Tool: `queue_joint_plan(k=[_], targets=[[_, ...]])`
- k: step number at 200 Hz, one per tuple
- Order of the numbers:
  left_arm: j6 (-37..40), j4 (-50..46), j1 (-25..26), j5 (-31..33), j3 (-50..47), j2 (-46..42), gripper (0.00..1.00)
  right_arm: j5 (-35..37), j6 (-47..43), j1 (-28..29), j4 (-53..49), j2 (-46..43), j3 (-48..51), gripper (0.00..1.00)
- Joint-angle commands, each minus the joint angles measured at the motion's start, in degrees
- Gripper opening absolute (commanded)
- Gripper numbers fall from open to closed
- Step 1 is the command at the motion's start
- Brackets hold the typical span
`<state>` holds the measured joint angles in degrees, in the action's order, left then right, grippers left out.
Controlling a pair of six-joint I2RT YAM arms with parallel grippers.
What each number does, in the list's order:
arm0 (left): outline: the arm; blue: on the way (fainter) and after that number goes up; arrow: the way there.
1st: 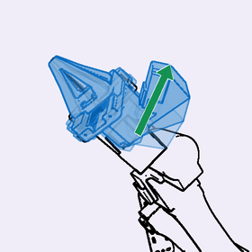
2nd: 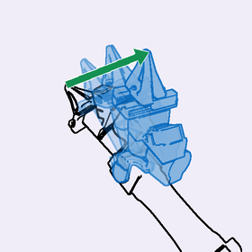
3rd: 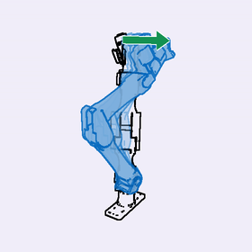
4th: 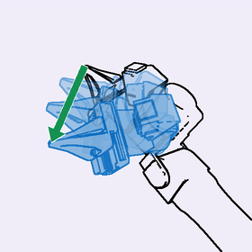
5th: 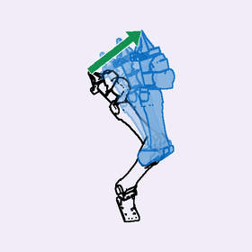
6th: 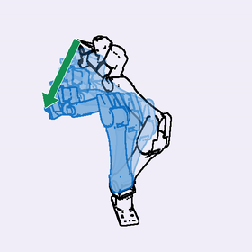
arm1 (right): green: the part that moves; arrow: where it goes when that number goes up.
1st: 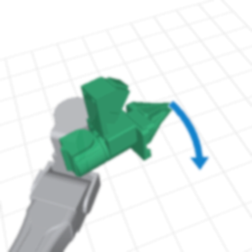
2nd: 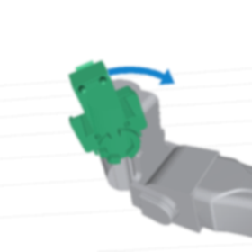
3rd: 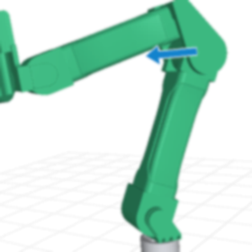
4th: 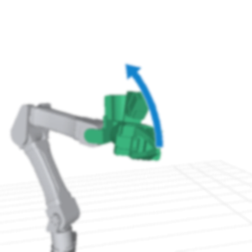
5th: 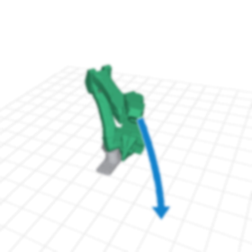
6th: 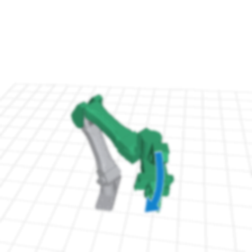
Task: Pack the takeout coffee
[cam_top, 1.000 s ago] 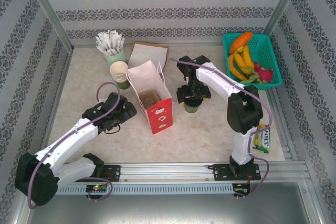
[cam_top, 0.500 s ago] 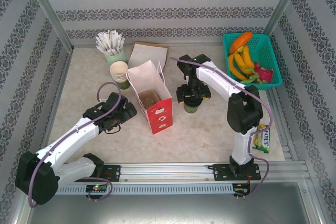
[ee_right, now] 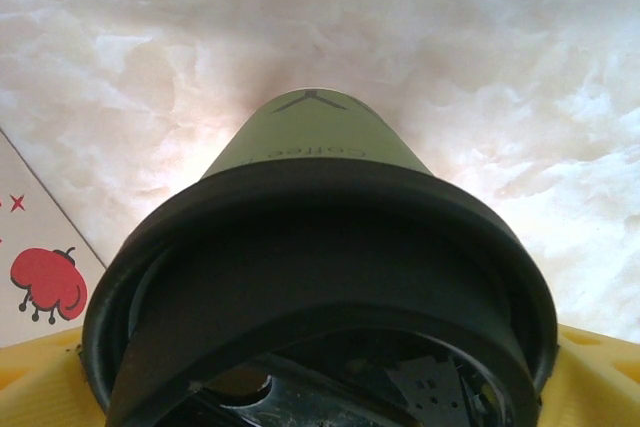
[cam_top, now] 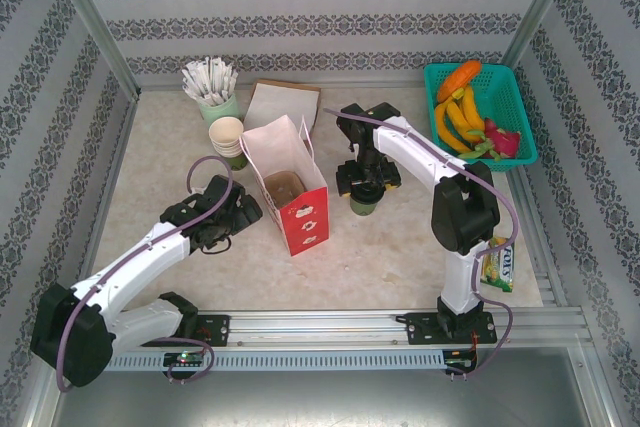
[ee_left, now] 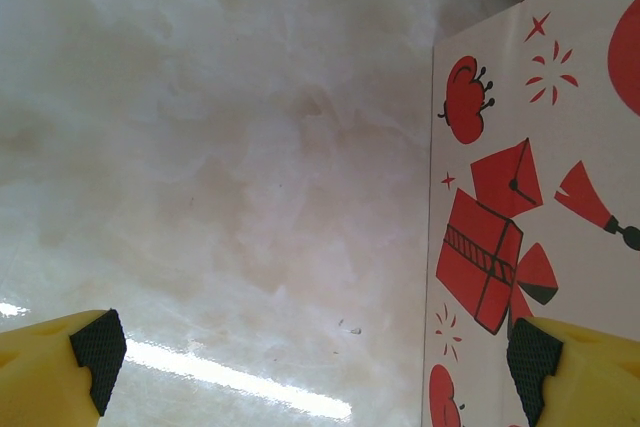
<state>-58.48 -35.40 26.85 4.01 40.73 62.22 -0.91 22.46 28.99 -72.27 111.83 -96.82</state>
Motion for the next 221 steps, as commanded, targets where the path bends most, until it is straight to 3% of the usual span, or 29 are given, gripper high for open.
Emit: queue_joint_plan(k=[1, 64, 99, 130, 163, 194, 221], targets=[[1.3, 0.9, -0.8, -0.2, 1.6, 0.2, 1.00, 0.0, -0.2, -0.7, -1.1, 0.0, -0.2, 0.90], [3.5, -1.1, -2.2, 2.2, 3.4, -2.3, 1.00, 0.7, -1.2, -1.9, -0.7, -4.7, 1.1, 0.70], [8.0, -6.4, -8.4, 4.2, 6.9, -5.1, 1.00, 1.0, -5.1, -2.8, -3.3, -8.6, 0.6, 0.63], [14.2, -4.7, -17.9, -0.9, 11.8, -5.3, 1.00, 3.6, -6.7, -2.6, -7.1, -11.7, -0.7, 0.63], [23.5, -2.2, -25.4, -6.9, 23.1, 1.8, 1.00, 3.4, -8.4, -1.9, -10.6, -14.0, -3.4, 0.59], [37.2, 2.8, -26.4, -14.8, 35.2, 10.7, 1.00, 2.6, -8.7, 0.2, -13.7, -14.7, -5.8, 0.58], [48.8, 0.8, -26.3, -29.6, 45.3, 18.2, 1.00, 3.4, -8.1, 2.1, -16.6, -15.5, -9.3, 0.58]])
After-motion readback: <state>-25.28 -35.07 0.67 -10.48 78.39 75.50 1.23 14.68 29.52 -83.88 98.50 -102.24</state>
